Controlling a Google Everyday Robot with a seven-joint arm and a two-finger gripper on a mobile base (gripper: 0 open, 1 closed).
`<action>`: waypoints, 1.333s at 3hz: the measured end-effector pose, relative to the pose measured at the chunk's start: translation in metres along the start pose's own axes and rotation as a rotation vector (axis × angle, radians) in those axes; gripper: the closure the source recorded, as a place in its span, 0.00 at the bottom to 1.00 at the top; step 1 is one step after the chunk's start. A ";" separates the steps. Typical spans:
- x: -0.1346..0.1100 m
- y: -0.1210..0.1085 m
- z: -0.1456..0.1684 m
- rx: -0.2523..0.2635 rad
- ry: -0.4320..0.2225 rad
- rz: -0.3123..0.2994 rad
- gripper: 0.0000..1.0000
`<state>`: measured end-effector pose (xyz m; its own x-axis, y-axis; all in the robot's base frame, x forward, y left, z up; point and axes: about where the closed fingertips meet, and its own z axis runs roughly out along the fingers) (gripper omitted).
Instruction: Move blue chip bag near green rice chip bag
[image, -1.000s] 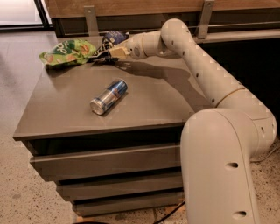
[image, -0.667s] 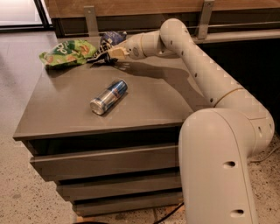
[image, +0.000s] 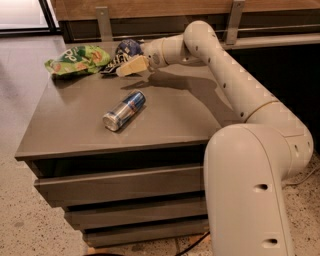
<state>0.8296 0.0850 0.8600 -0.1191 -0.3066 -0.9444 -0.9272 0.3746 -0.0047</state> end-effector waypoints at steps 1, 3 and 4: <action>0.002 -0.019 -0.030 0.065 0.008 -0.003 0.00; 0.013 -0.086 -0.138 0.353 0.037 0.009 0.00; 0.013 -0.086 -0.138 0.353 0.037 0.009 0.00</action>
Offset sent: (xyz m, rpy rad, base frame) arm 0.0304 -0.1762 0.0458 -0.0414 -0.1179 -0.3568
